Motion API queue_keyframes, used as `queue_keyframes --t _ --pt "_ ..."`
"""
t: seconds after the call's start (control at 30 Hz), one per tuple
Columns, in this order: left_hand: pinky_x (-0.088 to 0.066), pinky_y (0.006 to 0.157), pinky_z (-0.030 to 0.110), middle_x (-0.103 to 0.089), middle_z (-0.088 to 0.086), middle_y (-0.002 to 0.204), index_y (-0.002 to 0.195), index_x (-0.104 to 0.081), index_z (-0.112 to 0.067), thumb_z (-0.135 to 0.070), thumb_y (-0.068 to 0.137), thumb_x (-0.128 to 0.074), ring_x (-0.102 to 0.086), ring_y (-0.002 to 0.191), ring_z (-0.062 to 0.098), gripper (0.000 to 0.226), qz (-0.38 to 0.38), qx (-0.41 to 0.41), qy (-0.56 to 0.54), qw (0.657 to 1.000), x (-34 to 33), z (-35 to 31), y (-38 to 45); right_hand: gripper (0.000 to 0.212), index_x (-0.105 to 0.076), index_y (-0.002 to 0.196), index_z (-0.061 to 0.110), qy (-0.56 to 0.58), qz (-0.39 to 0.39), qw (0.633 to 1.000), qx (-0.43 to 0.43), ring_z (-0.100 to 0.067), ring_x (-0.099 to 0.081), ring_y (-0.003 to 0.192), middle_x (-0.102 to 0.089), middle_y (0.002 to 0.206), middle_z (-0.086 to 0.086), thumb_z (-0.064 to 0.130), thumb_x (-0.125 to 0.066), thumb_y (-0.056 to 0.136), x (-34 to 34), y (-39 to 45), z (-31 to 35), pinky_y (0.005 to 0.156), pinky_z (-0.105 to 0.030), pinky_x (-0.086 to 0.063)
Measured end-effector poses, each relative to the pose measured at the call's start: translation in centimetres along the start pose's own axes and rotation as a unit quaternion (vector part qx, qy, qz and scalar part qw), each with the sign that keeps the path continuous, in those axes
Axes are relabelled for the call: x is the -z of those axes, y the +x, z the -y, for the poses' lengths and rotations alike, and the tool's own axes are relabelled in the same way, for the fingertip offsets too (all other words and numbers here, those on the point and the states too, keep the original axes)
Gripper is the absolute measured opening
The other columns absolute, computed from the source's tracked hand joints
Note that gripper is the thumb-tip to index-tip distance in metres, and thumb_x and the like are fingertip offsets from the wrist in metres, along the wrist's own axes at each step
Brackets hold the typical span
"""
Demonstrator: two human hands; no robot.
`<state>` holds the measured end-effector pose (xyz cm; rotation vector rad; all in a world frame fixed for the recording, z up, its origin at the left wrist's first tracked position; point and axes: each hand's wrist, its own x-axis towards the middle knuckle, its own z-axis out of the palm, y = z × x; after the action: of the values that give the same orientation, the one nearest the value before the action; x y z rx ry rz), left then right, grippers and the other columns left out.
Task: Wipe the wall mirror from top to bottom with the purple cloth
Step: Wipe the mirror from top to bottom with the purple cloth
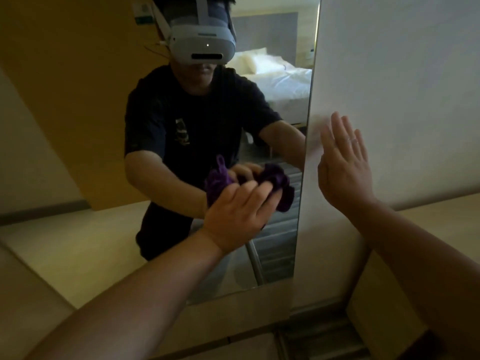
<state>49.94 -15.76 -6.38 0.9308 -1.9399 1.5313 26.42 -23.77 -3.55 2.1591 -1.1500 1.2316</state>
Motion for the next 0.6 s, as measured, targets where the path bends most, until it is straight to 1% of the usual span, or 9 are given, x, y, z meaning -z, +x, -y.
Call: queue_keyframes --t 0.1,0.23,0.37,0.43,0.5,0.57,0.6 --pt "-0.044 0.081 0.038 -0.067 0.005 0.12 0.127 -0.067 -0.02 -0.017 0.099 -0.055 -0.062 0.099 0.023 0.031 0.012 -0.004 0.006 1.0 -0.5 -1.4 -2.1 0.06 -0.018 0.157 0.007 -0.033 0.04 0.999 -0.003 -0.031 0.0 0.153 -0.007 0.166 -0.015 0.02 -0.031 0.1 -0.8 -0.7 -0.9 0.124 -0.051 -0.007" --pt "-0.042 0.084 0.038 -0.065 0.005 0.121 0.127 -0.065 -0.02 -0.024 0.091 -0.065 -0.061 0.101 0.023 0.037 0.037 -0.003 -0.015 0.999 -0.1 -1.3 -1.9 0.061 -0.016 0.157 0.007 -0.036 0.06 0.997 -0.014 -0.03 0.004 0.153 -0.004 0.166 -0.016 0.015 -0.04 0.102 -0.4 -0.6 -0.4 0.125 -0.049 -0.005" --pt "-0.045 0.08 0.04 -0.063 0.009 0.12 0.124 -0.066 -0.017 -0.014 0.097 -0.059 -0.064 0.098 0.028 0.028 0.061 0.024 -0.074 0.995 1.3 -1.0 -0.7 0.064 -0.014 0.158 0.009 -0.036 0.081 0.996 -0.015 -0.029 0.003 0.153 -0.005 0.166 -0.014 0.015 -0.041 0.1 0.5 -0.5 -0.3 0.124 -0.05 -0.008" --pt "-0.043 0.081 0.044 -0.055 0.011 0.122 0.125 -0.062 -0.015 -0.014 0.095 -0.064 -0.059 0.1 0.031 0.031 0.043 0.05 -0.094 0.993 2.1 0.3 1.6 0.065 -0.013 0.158 0.011 -0.034 0.092 0.995 -0.013 -0.028 0.004 0.153 -0.004 0.166 -0.013 0.014 -0.041 0.099 0.9 -0.4 -0.4 0.124 -0.049 -0.007" --pt "-0.041 0.083 0.045 -0.051 0.011 0.12 0.124 -0.062 -0.014 -0.014 0.094 -0.068 -0.053 0.103 0.032 0.03 -0.009 0.088 -0.086 0.992 2.7 2.3 5.4 0.066 -0.011 0.158 0.011 -0.028 0.095 0.995 -0.012 -0.027 0.004 0.153 -0.004 0.166 -0.012 0.013 -0.04 0.1 1.0 -0.4 -0.5 0.124 -0.049 -0.008" --pt "-0.041 0.085 0.044 -0.059 0.011 0.117 0.119 -0.068 -0.015 -0.015 0.094 -0.068 -0.053 0.103 0.031 0.025 -0.063 0.111 -0.052 0.991 3.0 4.7 9.9 0.066 -0.012 0.158 0.011 -0.024 0.091 0.995 -0.015 -0.027 0.004 0.153 -0.004 0.166 -0.012 0.014 -0.041 0.1 0.9 -0.5 -0.3 0.124 -0.048 -0.008" --pt "-0.042 0.085 0.043 -0.063 0.011 0.114 0.117 -0.069 -0.016 -0.016 0.094 -0.068 -0.056 0.103 0.031 0.024 -0.074 0.114 -0.031 0.99 2.9 5.7 12.0 0.066 -0.012 0.158 0.01 -0.024 0.089 0.996 -0.017 -0.027 0.004 0.153 -0.005 0.166 -0.013 0.014 -0.042 0.1 0.8 -0.5 -0.2 0.124 -0.048 -0.008"
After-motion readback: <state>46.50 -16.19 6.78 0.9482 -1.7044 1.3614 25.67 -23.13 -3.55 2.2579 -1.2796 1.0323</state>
